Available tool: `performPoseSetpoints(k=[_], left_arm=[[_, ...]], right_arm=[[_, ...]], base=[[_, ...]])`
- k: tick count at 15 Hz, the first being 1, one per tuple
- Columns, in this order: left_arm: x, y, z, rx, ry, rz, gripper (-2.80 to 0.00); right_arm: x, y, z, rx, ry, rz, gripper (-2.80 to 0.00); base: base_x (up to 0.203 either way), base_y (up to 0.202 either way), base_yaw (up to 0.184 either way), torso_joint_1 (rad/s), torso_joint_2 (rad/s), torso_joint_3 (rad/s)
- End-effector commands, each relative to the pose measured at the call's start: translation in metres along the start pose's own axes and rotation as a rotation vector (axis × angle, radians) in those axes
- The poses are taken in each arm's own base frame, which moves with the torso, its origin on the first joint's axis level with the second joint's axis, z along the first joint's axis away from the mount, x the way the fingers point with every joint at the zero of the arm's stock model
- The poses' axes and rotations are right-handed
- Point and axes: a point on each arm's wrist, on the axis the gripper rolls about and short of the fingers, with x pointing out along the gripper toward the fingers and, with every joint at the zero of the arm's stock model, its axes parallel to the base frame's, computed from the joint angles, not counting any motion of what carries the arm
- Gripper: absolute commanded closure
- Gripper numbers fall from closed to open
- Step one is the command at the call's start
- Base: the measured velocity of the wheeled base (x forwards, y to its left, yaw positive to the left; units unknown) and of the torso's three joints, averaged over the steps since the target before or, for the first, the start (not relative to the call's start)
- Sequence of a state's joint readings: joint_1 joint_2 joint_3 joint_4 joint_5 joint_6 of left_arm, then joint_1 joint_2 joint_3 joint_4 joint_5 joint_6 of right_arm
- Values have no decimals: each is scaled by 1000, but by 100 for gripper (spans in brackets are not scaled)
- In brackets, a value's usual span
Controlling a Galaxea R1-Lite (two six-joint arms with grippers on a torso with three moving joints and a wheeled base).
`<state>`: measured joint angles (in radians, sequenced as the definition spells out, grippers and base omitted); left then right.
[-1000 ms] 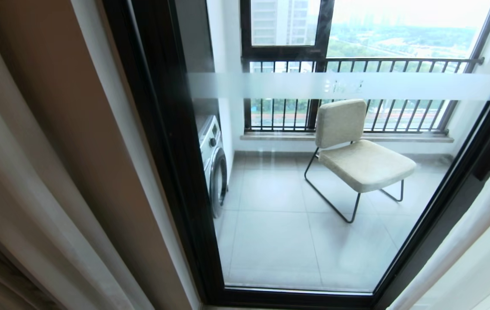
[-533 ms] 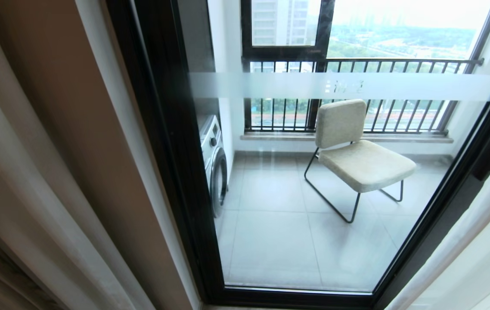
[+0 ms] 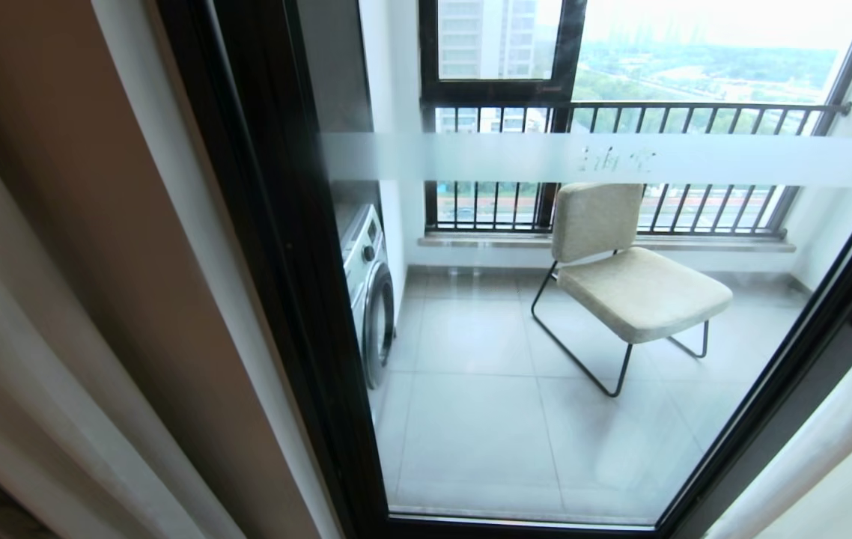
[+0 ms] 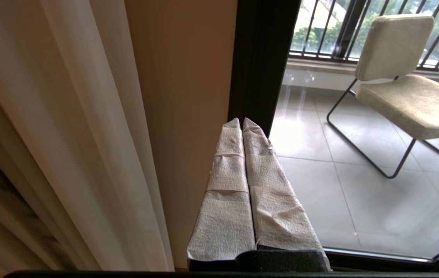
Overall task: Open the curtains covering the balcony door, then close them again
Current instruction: Close the inner curtains on both sides
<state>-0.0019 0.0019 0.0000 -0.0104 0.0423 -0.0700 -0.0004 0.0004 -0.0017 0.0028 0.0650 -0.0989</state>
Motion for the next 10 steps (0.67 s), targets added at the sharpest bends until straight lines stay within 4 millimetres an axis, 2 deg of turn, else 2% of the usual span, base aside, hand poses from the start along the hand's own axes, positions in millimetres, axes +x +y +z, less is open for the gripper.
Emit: performPoseSetpoints(k=[1, 3, 10], left_arm=[[0, 0, 0, -1, -1, 1, 0], [0, 0, 0, -1, -1, 1, 0], [0, 0, 0, -1, -1, 1, 0]], right_arm=[[0, 0, 0, -1, 0, 1, 0], [0, 0, 0, -1, 0, 3, 0], [0, 0, 0, -1, 0, 1, 0]], base=[[184, 0, 1, -1, 5, 4], [124, 0, 2, 5, 0, 3], [0, 0, 0, 0, 0, 0]])
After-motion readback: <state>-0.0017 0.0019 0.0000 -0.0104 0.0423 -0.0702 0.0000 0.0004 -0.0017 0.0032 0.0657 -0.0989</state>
